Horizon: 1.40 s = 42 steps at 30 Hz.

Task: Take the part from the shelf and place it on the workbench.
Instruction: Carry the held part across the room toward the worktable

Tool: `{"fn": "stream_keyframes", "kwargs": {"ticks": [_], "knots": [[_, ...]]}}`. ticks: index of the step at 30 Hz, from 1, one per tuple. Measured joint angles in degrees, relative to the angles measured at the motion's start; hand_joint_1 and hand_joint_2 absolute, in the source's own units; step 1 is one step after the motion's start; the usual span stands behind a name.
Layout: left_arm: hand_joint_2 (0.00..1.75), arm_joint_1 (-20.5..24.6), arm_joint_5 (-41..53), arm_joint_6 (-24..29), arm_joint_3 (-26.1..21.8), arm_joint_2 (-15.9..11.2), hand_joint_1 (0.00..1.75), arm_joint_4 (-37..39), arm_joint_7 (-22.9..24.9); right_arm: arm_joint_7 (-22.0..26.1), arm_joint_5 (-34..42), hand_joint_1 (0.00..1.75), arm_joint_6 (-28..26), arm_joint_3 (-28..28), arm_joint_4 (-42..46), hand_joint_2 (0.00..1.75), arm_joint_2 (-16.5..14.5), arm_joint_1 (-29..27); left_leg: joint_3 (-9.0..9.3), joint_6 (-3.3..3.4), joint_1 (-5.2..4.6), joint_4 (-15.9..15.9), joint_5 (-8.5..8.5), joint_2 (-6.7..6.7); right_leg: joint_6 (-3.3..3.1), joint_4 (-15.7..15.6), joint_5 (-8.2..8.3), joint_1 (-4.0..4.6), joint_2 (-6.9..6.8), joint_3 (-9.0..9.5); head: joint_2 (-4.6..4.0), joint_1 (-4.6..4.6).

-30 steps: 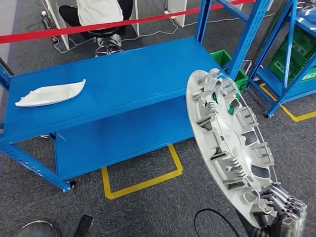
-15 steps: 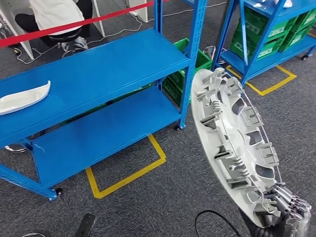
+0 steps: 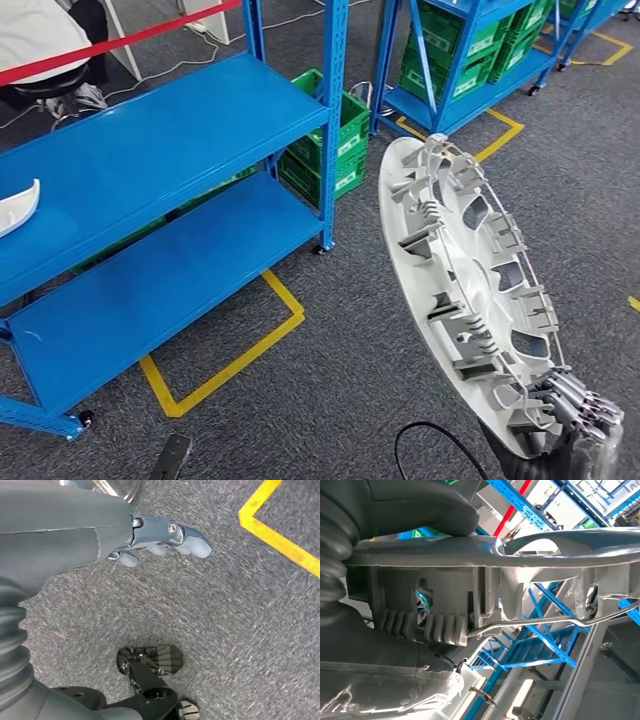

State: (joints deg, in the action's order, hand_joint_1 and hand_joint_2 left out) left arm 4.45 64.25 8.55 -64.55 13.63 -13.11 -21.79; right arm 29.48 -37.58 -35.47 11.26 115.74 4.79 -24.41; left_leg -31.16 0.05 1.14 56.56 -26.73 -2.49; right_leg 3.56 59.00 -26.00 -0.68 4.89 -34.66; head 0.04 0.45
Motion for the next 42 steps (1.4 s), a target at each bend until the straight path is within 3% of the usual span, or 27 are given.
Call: {"fn": "stream_keyframes", "kwargs": {"ticks": [2,4,5,6,7,9,11,14,16,18,19,20,21,23,25,27,29,31,33,35,36,37,38,40,42], "knots": [[1.75,0.0,-0.1,-0.1,0.0,0.2,0.0,0.0,0.0,0.0,0.0,1.75,0.0,0.0,0.0,1.75,0.0,-0.1,-0.17,0.5,-0.21,-0.1,0.25,1.36,0.37,5.9,-3.45,0.13,-3.07,-2.63,0.0,0.43],[1.75,-0.1,-0.1,-0.2,0.0,0.2,0.0,0.0,0.0,0.0,0.0,1.75,0.0,0.0,0.0,1.75,-0.1,0.0,-0.31,0.75,-0.55,-0.1,0.38,2.94,0.57,13.3,-6.69,0.1,-4.25,-5.55,0.0,0.53],[1.75,-0.2,-0.1,-0.2,0.0,0.2,0.0,0.0,0.0,0.0,0.1,1.75,0.0,0.0,0.0,1.75,-0.1,-0.1,-0.36,0.82,-0.71,-0.1,0.42,3.74,0.56,14.9,-7.08,0.1,-4.4,-5.98,0.0,0.54],[1.75,-0.2,-0.1,-0.2,0.0,0.2,0.0,0.0,0.0,0.0,0.1,1.75,0.0,-0.1,0.0,1.75,-0.1,-0.1,-0.38,0.86,-0.83,0.0,0.45,4.47,0.47,14.3,-6.42,0.12,-4.53,-5.24,0.0,0.53],[1.75,-0.1,-0.1,-0.2,0.0,0.3,0.0,0.0,0.0,0.0,0.1,1.75,0.0,-0.1,0.0,1.75,-0.1,-0.2,-0.35,0.87,-0.93,0.0,0.47,5.14,0.3,11.4,-4.93,0.15,-4.81,-3.36,0.0,0.53],[1.75,0.0,-0.1,-0.2,0.0,0.3,0.0,0.0,0.0,0.0,0.1,1.75,0.0,-0.2,0.0,1.75,-0.1,-0.2,-0.24,0.74,-1.24,0.1,0.45,6.28,-0.16,3.3,-2.09,0.47,-7.17,1.52,0.0,0.55],[1.75,0.0,0.0,-0.2,0.0,0.3,0.0,0.0,-0.1,0.0,0.2,1.75,0.0,-0.2,0.0,1.75,-0.2,-0.1,-0.21,0.35,-1.57,0.2,0.53,7.24,-0.79,-1.0,-1.13,0.89,-8.88,3.79,0.0,0.48],[1.75,0.1,0.2,-0.1,0.0,0.3,0.0,0.0,-0.4,0.2,0.6,1.75,0.1,-0.3,0.0,1.75,-0.3,-0.2,-0.31,-0.54,-1.53,0.3,0.49,8.2,-1.91,-1.4,-0.58,1.01,-7.38,3.13,0.0,0.42],[1.75,0.1,0.4,-0.2,0.0,0.4,0.0,0.0,-0.4,0.3,0.7,1.75,0.2,-0.3,0.0,1.75,-0.3,-0.2,-1.47,-1.17,-1.36,2.9,-1.84,6.15,-2.72,-1.7,0.12,0.79,-6.16,2.82,0.0,0.26],[1.75,0.1,0.6,-0.2,0.0,0.4,0.0,0.0,-0.4,0.6,0.6,1.75,0.2,-0.3,0.0,1.75,-0.4,-0.1,-4.49,-1.45,-1.28,9.9,-5.94,3.6,-3.18,-1.7,0.68,0.7,-4.9,2.26,0.0,0.08],[1.75,0.0,0.7,-0.2,0.0,0.4,0.0,0.0,-0.4,0.7,0.4,1.75,0.2,-0.3,0.0,1.75,-0.4,0.0,-6.06,-1.45,-1.28,13.4,-7.43,3.08,-3.25,-1.7,0.88,0.71,-4.19,1.99,0.0,0.05],[1.75,-0.1,0.9,-0.2,0.0,0.4,0.0,0.0,-0.5,0.7,0.2,1.75,0.2,-0.3,0.0,1.75,-0.4,-0.1,-7.01,-1.42,-1.29,15.7,-7.91,2.84,-3.23,-1.7,1.06,0.72,-3.44,1.78,0.0,0.05],[1.75,-0.1,1.0,-0.2,0.0,0.4,0.0,0.0,-0.5,0.7,-0.1,1.75,0.2,-0.3,0.1,1.75,-0.5,-0.2,-7.01,-1.35,-1.28,15.9,-7.24,2.72,-3.15,-1.7,1.2,0.73,-2.66,1.64,0.0,0.04],[1.75,-0.1,1.2,-0.2,0.1,0.4,0.0,0.0,-0.6,0.6,-0.7,1.75,0.2,-0.2,0.3,1.75,-0.5,-0.4,-4.05,-1.08,-1.21,10.3,-3.44,2.0,-2.88,-1.7,1.46,0.69,-1.13,1.54,0.0,0.05],[1.75,-0.1,1.4,-0.2,0.2,0.4,0.0,0.0,-0.5,0.2,-1.2,1.75,0.1,-0.1,0.7,1.75,-0.5,-0.5,-0.52,-0.76,-0.94,3.1,-0.63,-0.34,-2.46,-1.4,1.66,0.83,0.18,1.19,0.0,0.08],[1.75,0.0,1.7,-0.2,0.2,0.4,0.0,0.0,-0.2,-0.2,-1.3,1.75,-0.1,0.1,1.1,1.75,-0.5,-0.6,0.61,-0.43,-0.83,0.4,-0.37,-1.67,-1.85,-1.1,1.98,0.82,1.24,0.5,0.0,0.1],[1.75,0.0,1.8,-0.2,0.3,0.5,0.0,0.0,0.0,-0.4,-1.3,1.75,-0.2,0.2,1.3,1.75,-0.5,-0.9,0.53,0.2,-0.83,0.1,-0.24,-0.59,-1.15,-1.1,2.28,0.59,1.93,-0.18,0.0,0.1],[1.75,0.0,1.8,-0.2,0.3,0.6,0.0,0.0,0.0,-0.4,-1.3,1.75,-0.2,0.2,1.3,1.75,-0.5,-1.1,0.48,0.9,-0.73,-0.1,0.09,0.72,-0.55,1.2,0.73,0.65,-0.11,-1.5,0.0,0.45],[1.75,0.0,1.8,-0.2,0.3,0.6,0.0,0.0,0.0,-0.4,-1.3,1.75,-0.3,0.3,1.4,1.75,-0.5,-0.9,0.4,1.21,-0.8,-0.2,0.19,2.08,-0.04,8.0,-3.11,0.64,-3.18,-4.42,0.0,0.81],[1.75,-0.2,1.7,-0.2,0.3,0.6,0.0,0.0,0.0,-0.3,-1.2,1.75,-0.3,0.4,1.4,1.75,-0.5,-0.7,0.32,1.26,-0.9,-0.1,0.19,3.68,0.31,14.6,-5.84,0.44,-4.25,-7.03,0.0,0.82],[1.75,-0.2,1.7,-0.1,0.3,0.6,0.0,0.0,0.0,-0.3,-1.2,1.75,-0.2,0.4,1.4,1.75,-0.5,-0.7,0.3,1.25,-0.92,-0.1,0.18,4.43,0.4,15.2,-5.75,0.36,-4.45,-7.02,0.0,0.83],[1.75,-0.1,1.6,-0.1,0.2,0.6,0.0,0.0,0.0,-0.3,-1.2,1.75,-0.2,0.4,1.4,1.75,-0.5,-0.7,0.32,1.21,-0.92,-0.1,0.16,5.12,0.42,13.5,-4.65,0.28,-4.67,-5.81,0.0,0.83],[1.75,-0.1,1.3,0.0,0.2,0.5,0.0,0.0,0.2,-0.3,-1.2,1.75,-0.2,0.5,1.3,1.75,-0.5,-0.6,0.4,1.13,-0.93,-0.1,0.12,5.74,0.39,9.9,-2.94,0.24,-5.3,-3.56,0.0,0.83],[1.75,0.0,0.8,0.1,0.2,0.5,0.0,0.0,0.5,-0.3,-1.3,1.75,-0.2,0.6,1.2,1.75,-0.5,-0.1,0.59,0.74,-1.18,0.0,-0.06,6.8,0.1,2.0,-0.5,0.45,-7.76,1.01,0.0,0.78],[1.75,0.1,0.6,0.3,0.2,0.4,0.0,0.0,0.7,-0.3,-1.4,1.75,-0.2,0.8,1.1,1.75,-0.5,0.5,0.69,0.17,-1.45,0.0,-0.1,7.71,-0.51,-1.0,0.03,0.77,-8.78,2.55,0.0,0.66]]}}
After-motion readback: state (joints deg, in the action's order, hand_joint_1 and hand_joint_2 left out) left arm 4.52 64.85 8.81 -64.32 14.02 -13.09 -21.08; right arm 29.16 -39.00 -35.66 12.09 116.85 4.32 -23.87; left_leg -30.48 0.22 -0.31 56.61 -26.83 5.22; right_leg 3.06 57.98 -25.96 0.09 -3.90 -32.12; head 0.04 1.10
